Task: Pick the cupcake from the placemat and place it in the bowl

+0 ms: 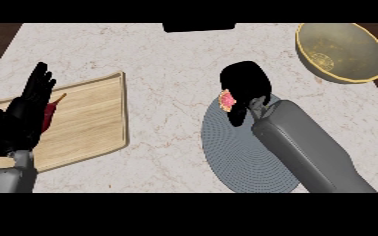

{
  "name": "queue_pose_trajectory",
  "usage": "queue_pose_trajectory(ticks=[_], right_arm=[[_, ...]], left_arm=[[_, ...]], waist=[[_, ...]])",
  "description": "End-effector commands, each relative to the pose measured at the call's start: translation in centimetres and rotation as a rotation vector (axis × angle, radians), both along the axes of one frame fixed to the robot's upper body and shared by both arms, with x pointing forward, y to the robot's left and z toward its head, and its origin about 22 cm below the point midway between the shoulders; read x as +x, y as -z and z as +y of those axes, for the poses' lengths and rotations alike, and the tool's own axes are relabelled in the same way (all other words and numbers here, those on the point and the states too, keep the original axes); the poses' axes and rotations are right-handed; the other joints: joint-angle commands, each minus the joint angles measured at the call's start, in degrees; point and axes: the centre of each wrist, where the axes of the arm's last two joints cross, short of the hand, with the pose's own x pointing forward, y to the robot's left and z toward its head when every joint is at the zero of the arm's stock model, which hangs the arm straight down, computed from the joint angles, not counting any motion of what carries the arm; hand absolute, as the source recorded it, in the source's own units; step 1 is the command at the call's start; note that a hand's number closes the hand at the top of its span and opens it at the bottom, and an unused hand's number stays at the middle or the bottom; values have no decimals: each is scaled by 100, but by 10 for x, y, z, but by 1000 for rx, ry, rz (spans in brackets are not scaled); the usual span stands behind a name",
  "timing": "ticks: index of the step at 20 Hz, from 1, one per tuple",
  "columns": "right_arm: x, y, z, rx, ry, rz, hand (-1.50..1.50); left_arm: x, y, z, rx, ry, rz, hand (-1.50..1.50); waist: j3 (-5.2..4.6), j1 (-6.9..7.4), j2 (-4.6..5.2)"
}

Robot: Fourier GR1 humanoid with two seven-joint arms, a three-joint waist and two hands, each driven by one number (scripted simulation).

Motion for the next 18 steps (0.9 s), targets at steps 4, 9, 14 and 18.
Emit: queue_pose_trajectory(ticks=[4, 9, 14, 18], right_arm=[[-10, -67, -105, 292, 77, -425, 150], [-26, -110, -154, 492, 173, -576, 150], [-18, -131, -202, 552, 279, -589, 150], [-17, -145, -243, 576, 288, -586, 150]], left_arm=[[-13, 13, 1, 4, -14, 8, 0], [1, 3, 8, 10, 16, 2, 0], [5, -7, -21, 17, 50, -17, 0], [13, 2, -31, 13, 54, -16, 0]], waist=[[-30, 0, -23], [-42, 103, 32], [-45, 330, 60], [-46, 337, 67]])
